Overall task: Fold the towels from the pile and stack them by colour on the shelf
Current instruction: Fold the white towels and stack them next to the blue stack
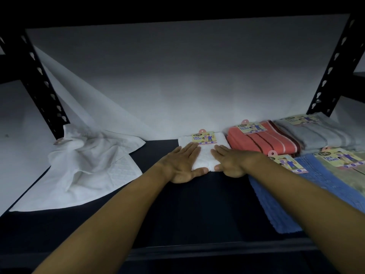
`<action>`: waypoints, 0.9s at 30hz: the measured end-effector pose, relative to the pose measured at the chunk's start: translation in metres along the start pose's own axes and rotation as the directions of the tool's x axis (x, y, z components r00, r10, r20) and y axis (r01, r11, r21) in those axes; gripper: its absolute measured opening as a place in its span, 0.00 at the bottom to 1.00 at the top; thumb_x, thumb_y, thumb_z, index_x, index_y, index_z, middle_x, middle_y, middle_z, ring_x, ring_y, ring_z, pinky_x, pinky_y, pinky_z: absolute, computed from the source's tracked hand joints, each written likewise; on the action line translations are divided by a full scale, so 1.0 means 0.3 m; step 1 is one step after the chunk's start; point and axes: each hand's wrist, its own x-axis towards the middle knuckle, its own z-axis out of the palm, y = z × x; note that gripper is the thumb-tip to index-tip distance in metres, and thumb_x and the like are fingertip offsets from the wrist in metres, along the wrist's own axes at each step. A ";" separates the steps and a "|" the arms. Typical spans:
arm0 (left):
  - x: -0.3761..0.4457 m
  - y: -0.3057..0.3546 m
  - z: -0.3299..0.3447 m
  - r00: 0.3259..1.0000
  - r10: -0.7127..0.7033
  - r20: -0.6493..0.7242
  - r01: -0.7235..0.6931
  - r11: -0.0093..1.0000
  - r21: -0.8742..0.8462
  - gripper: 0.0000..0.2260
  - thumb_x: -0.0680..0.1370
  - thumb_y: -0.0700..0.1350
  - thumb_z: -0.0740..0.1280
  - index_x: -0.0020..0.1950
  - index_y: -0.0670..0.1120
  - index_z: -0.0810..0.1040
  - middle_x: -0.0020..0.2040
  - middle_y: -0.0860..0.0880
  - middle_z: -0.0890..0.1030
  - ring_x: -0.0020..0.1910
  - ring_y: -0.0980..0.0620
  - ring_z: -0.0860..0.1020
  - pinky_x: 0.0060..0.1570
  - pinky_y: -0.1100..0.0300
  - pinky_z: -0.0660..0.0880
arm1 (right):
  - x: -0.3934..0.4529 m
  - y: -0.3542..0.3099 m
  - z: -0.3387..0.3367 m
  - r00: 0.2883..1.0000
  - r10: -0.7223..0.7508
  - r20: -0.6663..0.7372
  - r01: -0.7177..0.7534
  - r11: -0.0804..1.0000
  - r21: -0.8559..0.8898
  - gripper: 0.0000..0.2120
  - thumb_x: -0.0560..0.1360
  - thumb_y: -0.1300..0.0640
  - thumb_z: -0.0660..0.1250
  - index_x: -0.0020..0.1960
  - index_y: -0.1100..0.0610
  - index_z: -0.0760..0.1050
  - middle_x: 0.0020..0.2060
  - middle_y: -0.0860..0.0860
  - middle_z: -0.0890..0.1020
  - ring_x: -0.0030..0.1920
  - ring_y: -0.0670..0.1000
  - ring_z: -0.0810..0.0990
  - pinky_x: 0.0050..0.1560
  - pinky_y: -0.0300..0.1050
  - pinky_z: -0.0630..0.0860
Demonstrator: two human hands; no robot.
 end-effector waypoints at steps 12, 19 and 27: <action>-0.537 -0.332 -0.051 0.741 -0.445 -0.503 0.541 0.839 0.055 0.20 0.78 0.56 0.64 0.63 0.44 0.77 0.61 0.45 0.79 0.61 0.43 0.75 0.57 0.49 0.72 | 0.122 -0.517 -0.166 0.846 -0.270 -0.459 0.381 0.909 0.168 0.19 0.81 0.50 0.56 0.71 0.50 0.68 0.70 0.49 0.68 0.68 0.55 0.70 0.65 0.52 0.69; -0.681 -0.430 0.043 0.587 -0.716 -0.377 0.778 0.628 0.018 0.14 0.79 0.46 0.62 0.63 0.44 0.72 0.55 0.47 0.78 0.53 0.45 0.77 0.38 0.54 0.68 | 0.224 -0.816 -0.095 0.821 -0.383 -0.423 0.474 0.870 0.132 0.28 0.82 0.47 0.56 0.79 0.50 0.51 0.77 0.48 0.52 0.76 0.52 0.54 0.70 0.53 0.64; -0.717 -0.445 0.019 0.404 -0.719 -0.565 0.618 0.670 -0.411 0.20 0.73 0.33 0.60 0.65 0.41 0.72 0.41 0.40 0.81 0.39 0.35 0.78 0.38 0.53 0.67 | 0.244 -0.826 -0.126 0.786 -0.266 -0.558 0.453 0.862 0.228 0.31 0.80 0.48 0.61 0.77 0.55 0.53 0.74 0.52 0.58 0.70 0.53 0.65 0.61 0.53 0.73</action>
